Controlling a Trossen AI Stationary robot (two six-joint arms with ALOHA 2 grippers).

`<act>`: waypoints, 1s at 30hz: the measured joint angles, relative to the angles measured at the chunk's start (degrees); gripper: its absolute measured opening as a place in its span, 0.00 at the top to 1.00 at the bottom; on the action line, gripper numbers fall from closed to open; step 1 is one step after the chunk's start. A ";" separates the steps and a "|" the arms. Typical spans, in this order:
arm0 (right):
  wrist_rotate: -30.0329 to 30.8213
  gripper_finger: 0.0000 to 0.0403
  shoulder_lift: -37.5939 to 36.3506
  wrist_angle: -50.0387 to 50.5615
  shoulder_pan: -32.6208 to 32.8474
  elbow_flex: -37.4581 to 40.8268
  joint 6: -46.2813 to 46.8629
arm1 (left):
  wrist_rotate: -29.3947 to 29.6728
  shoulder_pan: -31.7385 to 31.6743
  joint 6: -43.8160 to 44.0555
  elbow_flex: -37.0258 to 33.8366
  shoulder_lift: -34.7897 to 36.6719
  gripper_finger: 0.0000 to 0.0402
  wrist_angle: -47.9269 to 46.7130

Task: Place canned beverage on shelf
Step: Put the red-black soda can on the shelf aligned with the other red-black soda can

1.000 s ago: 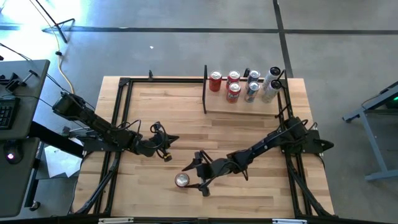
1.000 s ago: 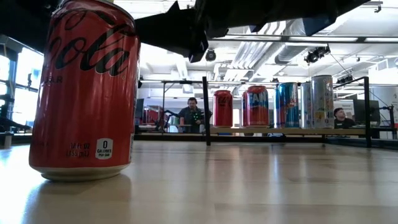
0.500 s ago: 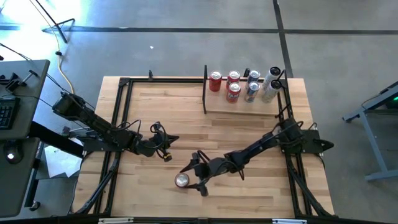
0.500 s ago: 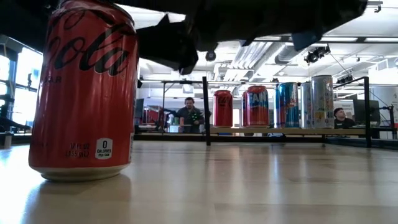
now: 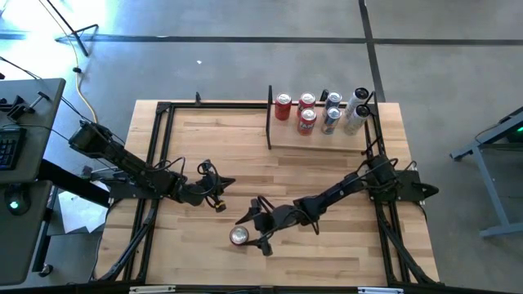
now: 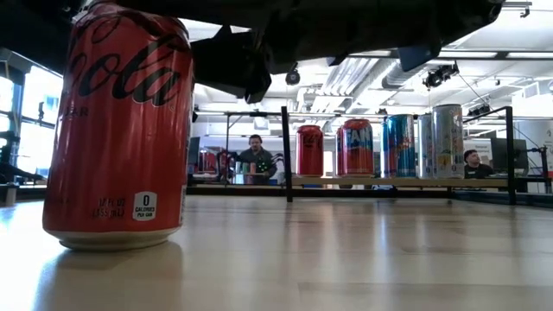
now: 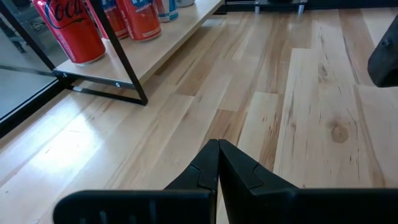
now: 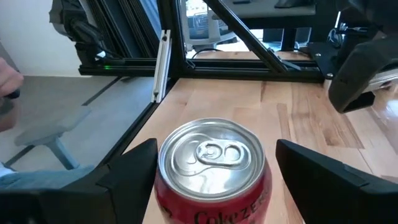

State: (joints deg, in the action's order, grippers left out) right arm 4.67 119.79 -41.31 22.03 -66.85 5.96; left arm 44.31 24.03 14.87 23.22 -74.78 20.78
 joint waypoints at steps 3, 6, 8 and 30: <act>-0.33 0.23 0.00 0.40 -0.27 0.00 -0.82 | -0.01 0.00 0.00 0.00 0.00 1.00 0.00; -2.16 0.23 0.00 0.60 -0.84 0.00 -0.38 | 0.00 0.00 0.00 0.00 0.00 1.00 0.00; -2.94 0.23 0.00 0.62 -1.06 0.00 0.00 | 0.00 0.00 0.00 0.00 0.00 1.00 0.02; -9.87 0.42 -2.89 5.80 -2.66 0.28 -2.76 | -0.11 0.04 0.06 0.00 0.00 1.00 0.02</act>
State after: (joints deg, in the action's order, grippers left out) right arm -5.20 116.89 -35.50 19.38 -66.57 3.21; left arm 44.21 24.08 14.94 23.22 -74.79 20.80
